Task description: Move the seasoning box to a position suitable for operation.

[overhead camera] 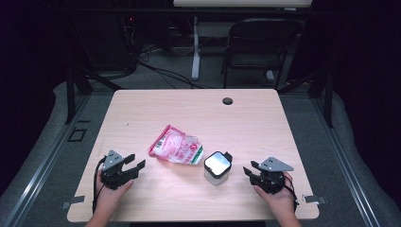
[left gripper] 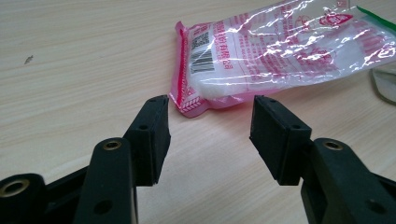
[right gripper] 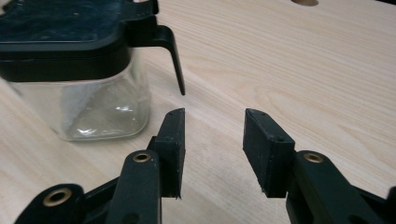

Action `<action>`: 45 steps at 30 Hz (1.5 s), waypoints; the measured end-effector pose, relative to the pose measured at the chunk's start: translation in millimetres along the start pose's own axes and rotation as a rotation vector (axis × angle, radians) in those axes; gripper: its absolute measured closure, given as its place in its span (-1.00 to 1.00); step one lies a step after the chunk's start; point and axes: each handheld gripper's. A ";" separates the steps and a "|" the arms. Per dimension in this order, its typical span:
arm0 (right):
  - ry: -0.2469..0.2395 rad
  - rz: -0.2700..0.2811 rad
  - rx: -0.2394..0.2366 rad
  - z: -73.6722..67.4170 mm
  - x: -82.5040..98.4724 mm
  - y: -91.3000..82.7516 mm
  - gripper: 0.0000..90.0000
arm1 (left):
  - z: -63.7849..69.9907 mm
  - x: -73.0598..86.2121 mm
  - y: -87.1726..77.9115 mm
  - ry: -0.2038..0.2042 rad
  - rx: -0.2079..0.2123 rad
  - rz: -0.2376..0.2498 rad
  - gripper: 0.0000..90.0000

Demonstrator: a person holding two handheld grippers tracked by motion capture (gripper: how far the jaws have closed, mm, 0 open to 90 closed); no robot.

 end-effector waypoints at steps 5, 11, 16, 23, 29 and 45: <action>0.026 0.013 -0.003 4.7 -3.2 7.1 0.38 | 2.0 4.4 0.4 0.001 0.021 -0.023 0.14; 0.042 0.021 -0.019 4.9 -12.4 18.8 0.59 | 5.6 8.0 -4.7 0.014 0.033 -0.044 0.27; -0.021 0.021 -0.039 -6.0 -20.5 24.3 0.61 | 10.8 8.5 -4.7 0.032 0.050 -0.054 0.34; -0.107 -0.036 -0.042 -11.1 -27.0 36.5 0.61 | 15.7 7.8 -4.3 0.039 0.049 -0.054 0.36; -0.113 -0.047 -0.094 -13.5 -31.1 47.0 0.58 | 16.3 8.2 -2.6 0.043 0.053 -0.056 0.36; -0.036 -0.030 -0.139 -15.3 -32.6 63.7 0.75 | 19.3 9.5 0.8 0.039 0.062 -0.066 0.38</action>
Point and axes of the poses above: each handheld gripper's, and its own axes: y roughly forward along the jaws, x roughly out of its underside, z roughly to its right, and after that the axes turned 5 degrees about x, right-handed
